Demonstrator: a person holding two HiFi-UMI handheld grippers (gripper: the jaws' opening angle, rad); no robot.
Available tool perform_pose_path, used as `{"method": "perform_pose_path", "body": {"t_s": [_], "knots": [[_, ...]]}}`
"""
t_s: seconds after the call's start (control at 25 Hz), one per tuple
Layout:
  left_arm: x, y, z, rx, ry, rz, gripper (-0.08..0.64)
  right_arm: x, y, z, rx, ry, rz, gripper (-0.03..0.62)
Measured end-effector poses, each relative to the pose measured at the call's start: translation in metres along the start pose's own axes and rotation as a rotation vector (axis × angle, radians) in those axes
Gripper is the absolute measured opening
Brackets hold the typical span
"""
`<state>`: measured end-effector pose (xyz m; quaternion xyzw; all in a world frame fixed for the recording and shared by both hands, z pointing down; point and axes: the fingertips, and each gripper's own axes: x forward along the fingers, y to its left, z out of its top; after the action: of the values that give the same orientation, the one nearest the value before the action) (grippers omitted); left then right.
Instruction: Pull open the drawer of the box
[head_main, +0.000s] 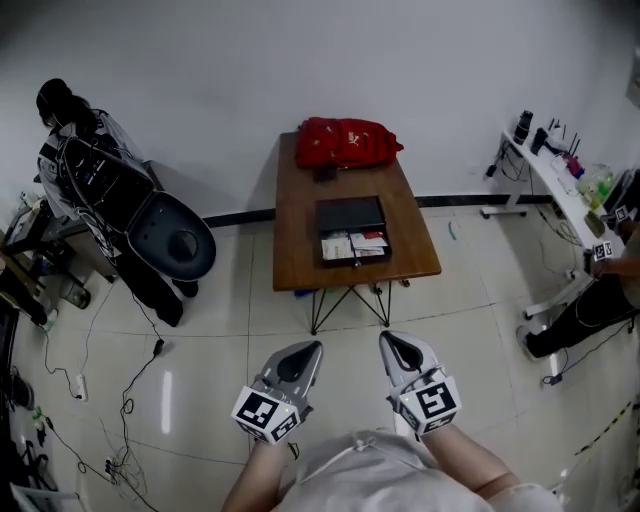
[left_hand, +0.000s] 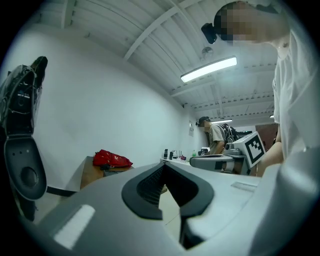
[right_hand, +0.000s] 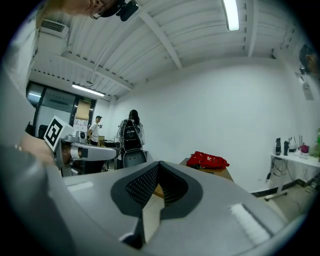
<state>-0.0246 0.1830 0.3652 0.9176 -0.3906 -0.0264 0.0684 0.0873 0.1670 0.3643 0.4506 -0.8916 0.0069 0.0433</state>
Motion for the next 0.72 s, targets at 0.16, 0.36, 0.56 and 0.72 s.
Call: {"method": "perform_pose_path", "body": {"t_s": [0.16,0.36,0.56,0.72], "knots": [[0.001,-0.005,0.000,-0.009,-0.002,0.029,0.006,-0.012,-0.008,-0.002,0.006,0.003,0.003,0.008],[0.011,-0.021,-0.001,0.013,0.007,0.024,0.006,-0.025,-0.016,-0.008,0.030,0.019,0.000,0.008],[0.020,-0.030,0.000,0.027,0.009,0.010,0.006,-0.032,-0.015,-0.015,0.020,0.044,0.020,0.008],[0.022,-0.031,0.004,0.018,0.015,0.014,0.006,-0.032,-0.017,-0.009,0.060,0.024,0.024,0.008]]}}
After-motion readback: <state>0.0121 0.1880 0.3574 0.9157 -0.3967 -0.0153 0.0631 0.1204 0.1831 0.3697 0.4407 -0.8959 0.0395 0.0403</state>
